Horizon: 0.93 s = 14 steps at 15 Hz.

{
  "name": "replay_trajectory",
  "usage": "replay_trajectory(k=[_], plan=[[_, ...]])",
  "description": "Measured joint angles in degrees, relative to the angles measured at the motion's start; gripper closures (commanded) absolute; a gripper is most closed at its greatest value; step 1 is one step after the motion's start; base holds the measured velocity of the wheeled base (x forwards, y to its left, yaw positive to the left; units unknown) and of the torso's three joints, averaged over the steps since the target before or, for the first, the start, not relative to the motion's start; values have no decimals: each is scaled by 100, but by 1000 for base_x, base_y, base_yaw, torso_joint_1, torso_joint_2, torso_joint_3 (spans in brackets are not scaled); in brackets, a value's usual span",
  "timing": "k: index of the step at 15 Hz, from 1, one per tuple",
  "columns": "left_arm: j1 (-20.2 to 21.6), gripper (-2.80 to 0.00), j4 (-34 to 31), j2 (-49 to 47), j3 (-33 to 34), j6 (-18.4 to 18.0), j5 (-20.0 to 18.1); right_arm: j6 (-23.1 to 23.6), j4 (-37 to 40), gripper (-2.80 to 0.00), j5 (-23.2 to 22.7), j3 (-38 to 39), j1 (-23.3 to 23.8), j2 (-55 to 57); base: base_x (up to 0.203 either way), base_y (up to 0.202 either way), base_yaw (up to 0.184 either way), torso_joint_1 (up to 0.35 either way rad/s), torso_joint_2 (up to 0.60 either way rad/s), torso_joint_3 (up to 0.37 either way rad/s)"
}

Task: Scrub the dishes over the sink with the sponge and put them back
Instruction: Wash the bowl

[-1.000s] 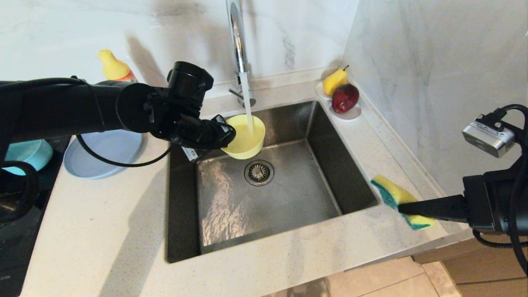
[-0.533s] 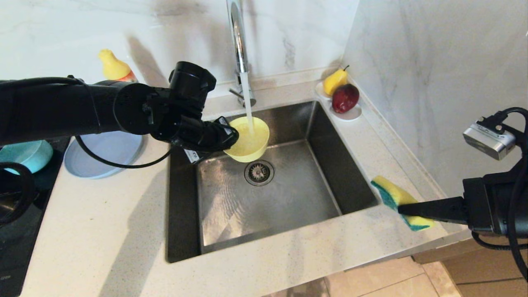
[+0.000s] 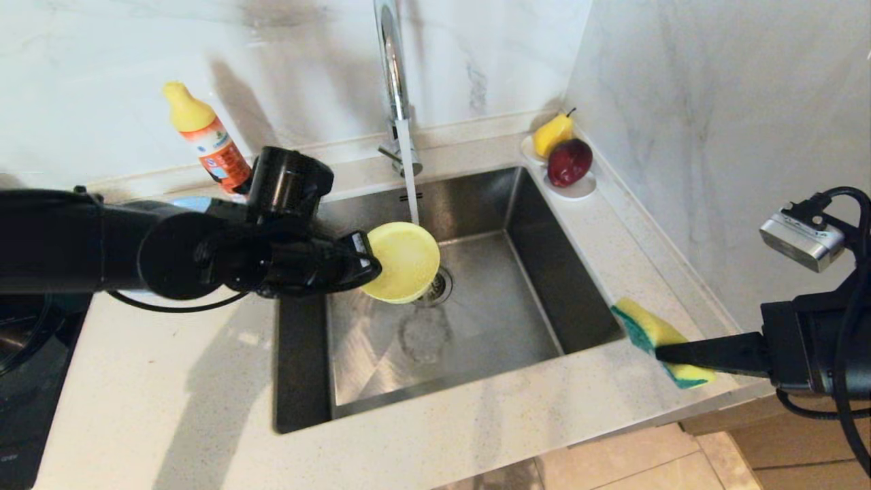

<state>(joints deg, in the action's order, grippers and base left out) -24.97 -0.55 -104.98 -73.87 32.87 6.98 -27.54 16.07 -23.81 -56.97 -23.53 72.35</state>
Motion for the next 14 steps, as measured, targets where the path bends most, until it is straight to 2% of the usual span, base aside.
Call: replay_trajectory(k=[3, 5, 8, 10, 12, 14], plan=[[6, 0, 1805, 400, 1370, -784, 196, 0, -155, 0, -13, 9, 0, 47, 0, 0, 0, 0, 0, 0], [16, 0, 3138, 564, 2056, -1335, 571, -2, -166, 0, -13, 15, 0, 98, 0, 0, 0, 0, 0, 0], [16, 0, 4454, 662, 2541, -1706, 804, 8, -172, 0, -13, 21, 0, 175, 0, 0, 0, 0, 0, 0], [16, 0, 5063, 648, 2700, -1894, 990, 17, -177, 0, -13, -2, 0, 231, 0, 0, 0, 0, 0, 0], [13, 0, 5721, 597, 2870, -2322, 1168, 31, -184, 0, -18, -22, 0, 285, 0, 0, 0, 0, 0, 0], [5, 0, 6418, 507, 3085, -2747, 1191, 109, -275, 0, -25, -28, 0, 342, 0, 0, 0, 0, 0, 0]])
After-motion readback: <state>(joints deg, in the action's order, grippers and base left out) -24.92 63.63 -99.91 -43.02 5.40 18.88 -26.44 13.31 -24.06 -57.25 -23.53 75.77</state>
